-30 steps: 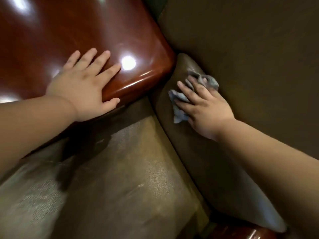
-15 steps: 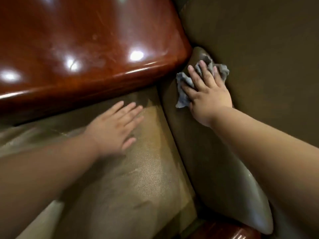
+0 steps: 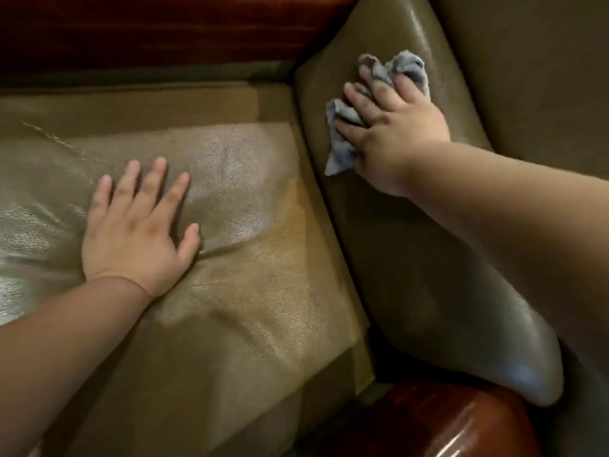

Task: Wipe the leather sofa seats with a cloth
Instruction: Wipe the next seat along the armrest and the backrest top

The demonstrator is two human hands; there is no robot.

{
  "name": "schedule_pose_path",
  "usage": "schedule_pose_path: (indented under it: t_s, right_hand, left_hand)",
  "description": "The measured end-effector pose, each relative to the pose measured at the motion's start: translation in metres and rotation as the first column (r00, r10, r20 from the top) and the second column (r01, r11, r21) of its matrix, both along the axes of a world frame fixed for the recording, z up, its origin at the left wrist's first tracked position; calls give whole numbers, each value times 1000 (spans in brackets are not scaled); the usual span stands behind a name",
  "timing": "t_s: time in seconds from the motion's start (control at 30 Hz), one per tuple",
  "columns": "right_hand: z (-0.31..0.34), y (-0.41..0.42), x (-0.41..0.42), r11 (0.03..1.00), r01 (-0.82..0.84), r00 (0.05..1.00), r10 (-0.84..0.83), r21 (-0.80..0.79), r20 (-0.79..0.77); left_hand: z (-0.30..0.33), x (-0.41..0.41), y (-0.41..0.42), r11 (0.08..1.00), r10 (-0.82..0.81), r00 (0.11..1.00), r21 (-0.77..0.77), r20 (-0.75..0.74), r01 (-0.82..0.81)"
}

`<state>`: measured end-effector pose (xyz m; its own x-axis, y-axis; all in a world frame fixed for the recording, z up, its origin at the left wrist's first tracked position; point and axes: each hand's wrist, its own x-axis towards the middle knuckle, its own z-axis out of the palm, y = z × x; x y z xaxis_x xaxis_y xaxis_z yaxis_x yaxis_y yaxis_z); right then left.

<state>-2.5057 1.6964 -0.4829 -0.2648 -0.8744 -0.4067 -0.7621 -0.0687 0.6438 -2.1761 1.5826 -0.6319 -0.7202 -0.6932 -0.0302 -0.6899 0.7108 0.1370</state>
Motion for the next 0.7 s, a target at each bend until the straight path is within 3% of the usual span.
schedule_pose_path:
  t_s: [0.13, 0.23, 0.33, 0.4, 0.5, 0.63, 0.7]
  right_hand:
    - [-42, 89, 44, 976, -131, 990, 121, 171, 66]
    - [-48, 158, 74, 921, -160, 979, 101, 355, 179]
    - [-52, 111, 61, 951, -120, 981, 69, 284, 183]
    - [-57, 46, 35, 992, -53, 991, 39, 116, 126]
    - [-57, -21, 22, 997, 65, 998, -66, 51, 24]
    - [-60, 57, 44, 987, -64, 994, 51, 146, 93]
    - [-45, 104, 57, 953, -103, 982, 52, 286, 181]
  left_hand:
    - [-5, -1, 1, 1000, -7, 996, -14, -89, 6]
    - [-5, 1, 0, 1000, 8, 996, -5, -93, -8]
    - [-8, 1, -1, 1000, 5, 994, -16, -105, -7]
    - [-10, 1, -2, 1000, -4, 995, -16, -96, 3]
    - [-16, 2, -2, 1000, -8, 995, -24, -99, 5]
    - [-17, 2, -3, 1000, -4, 992, -3, -126, 4]
    - [-16, 3, -2, 1000, -2, 990, -1, -141, 2]
